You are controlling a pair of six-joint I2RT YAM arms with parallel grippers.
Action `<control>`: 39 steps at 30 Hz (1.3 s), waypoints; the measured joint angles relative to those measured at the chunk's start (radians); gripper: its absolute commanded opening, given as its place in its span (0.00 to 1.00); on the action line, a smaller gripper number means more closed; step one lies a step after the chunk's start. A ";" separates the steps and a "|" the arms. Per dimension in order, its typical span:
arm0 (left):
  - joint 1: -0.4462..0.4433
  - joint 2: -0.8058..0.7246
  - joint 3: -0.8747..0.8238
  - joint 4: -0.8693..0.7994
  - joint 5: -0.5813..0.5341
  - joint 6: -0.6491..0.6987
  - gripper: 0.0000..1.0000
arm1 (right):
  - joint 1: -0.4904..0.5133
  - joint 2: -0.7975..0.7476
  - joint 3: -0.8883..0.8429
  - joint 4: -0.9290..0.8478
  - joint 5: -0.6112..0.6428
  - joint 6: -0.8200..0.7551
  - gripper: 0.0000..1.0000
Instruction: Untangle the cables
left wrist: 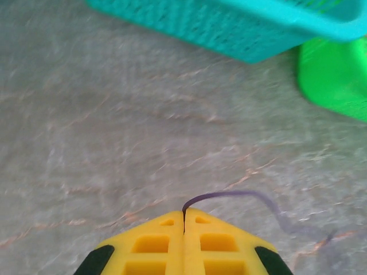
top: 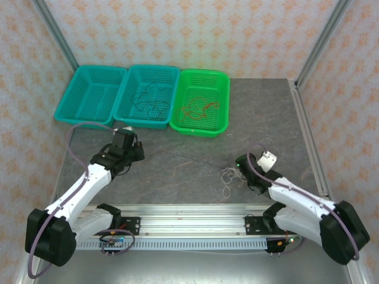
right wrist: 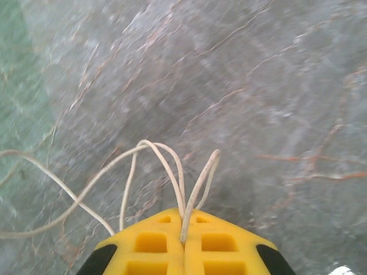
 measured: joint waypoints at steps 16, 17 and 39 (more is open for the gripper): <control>-0.169 0.103 -0.152 0.147 0.127 0.037 0.37 | -0.003 -0.178 -0.027 0.365 -0.281 -0.310 0.00; -0.178 0.105 -0.142 0.137 0.115 0.048 0.42 | -0.003 -0.177 -0.027 0.367 -0.291 -0.318 0.00; -0.485 0.693 0.458 0.105 0.120 0.077 0.67 | -0.003 -0.171 -0.027 0.373 -0.350 -0.380 0.00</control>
